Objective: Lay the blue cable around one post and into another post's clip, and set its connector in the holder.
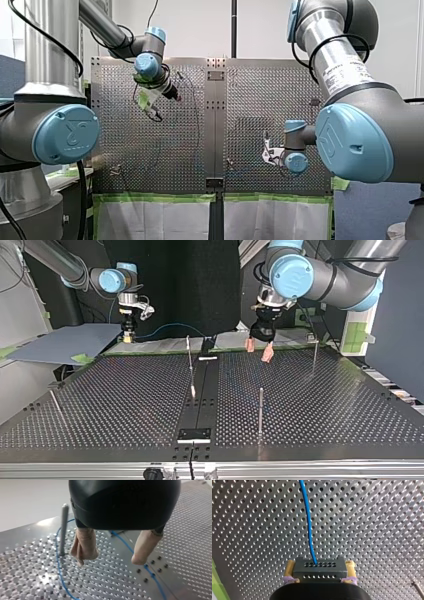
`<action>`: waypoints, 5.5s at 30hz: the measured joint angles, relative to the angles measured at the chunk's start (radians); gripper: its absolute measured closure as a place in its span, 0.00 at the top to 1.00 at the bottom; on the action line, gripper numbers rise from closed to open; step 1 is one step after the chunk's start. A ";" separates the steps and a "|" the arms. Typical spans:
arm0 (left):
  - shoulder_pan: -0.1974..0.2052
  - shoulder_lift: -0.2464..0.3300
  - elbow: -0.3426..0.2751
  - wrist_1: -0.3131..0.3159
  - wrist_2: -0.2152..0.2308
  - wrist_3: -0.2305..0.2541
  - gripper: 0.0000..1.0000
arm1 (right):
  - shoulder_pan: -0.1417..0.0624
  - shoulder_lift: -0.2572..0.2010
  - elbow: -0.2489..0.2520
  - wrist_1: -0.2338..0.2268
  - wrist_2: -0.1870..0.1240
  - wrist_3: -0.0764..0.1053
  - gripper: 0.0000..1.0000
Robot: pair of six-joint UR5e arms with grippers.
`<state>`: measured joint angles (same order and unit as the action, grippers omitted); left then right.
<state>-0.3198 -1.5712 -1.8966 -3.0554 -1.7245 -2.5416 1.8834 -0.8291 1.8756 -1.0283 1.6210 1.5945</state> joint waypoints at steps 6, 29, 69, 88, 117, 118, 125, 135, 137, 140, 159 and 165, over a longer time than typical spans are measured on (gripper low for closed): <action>-0.052 -0.001 -0.052 0.038 -0.051 0.052 1.00 | 0.016 -0.001 -0.012 0.016 -0.001 -0.003 0.00; -0.242 -0.142 -0.231 0.224 -0.164 0.242 1.00 | 0.105 -0.072 -0.025 0.103 0.056 -0.015 0.00; -0.348 -0.383 -0.239 0.565 -0.120 0.581 1.00 | 0.174 -0.119 -0.022 0.190 0.094 0.006 0.00; -0.325 -0.515 -0.193 0.727 -0.045 0.480 1.00 | 0.174 -0.121 -0.022 0.176 0.094 0.022 0.00; -0.321 -0.608 -0.090 0.733 0.001 0.339 1.00 | 0.176 -0.120 -0.023 0.161 0.090 0.043 0.00; -0.321 -0.609 -0.086 0.732 0.002 0.333 1.00 | 0.176 -0.120 -0.022 0.161 0.090 0.044 0.00; -0.305 -0.606 -0.081 0.707 -0.016 0.323 1.00 | 0.172 -0.121 -0.022 0.161 0.089 0.051 0.00; -0.228 -0.545 -0.087 0.622 -0.100 0.402 1.00 | 0.166 -0.121 -0.022 0.158 0.070 0.058 0.00; -0.220 -0.528 -0.078 0.604 -0.117 0.419 1.00 | 0.166 -0.120 -0.022 0.155 0.067 0.061 0.00; -0.214 -0.500 -0.056 0.577 -0.145 0.447 1.00 | 0.165 -0.120 -0.022 0.150 0.064 0.066 0.00; -0.211 -0.340 0.097 0.417 -0.304 0.606 1.00 | 0.157 -0.120 -0.023 0.139 0.047 0.085 0.00; -0.221 -0.290 0.097 0.367 -0.354 0.656 1.00 | 0.142 -0.120 -0.023 0.141 0.047 0.091 0.00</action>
<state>-0.5408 -1.8617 -1.7995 -2.6879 -2.0788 -1.8854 2.0252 -0.9492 1.8525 -0.8875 1.6676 1.6851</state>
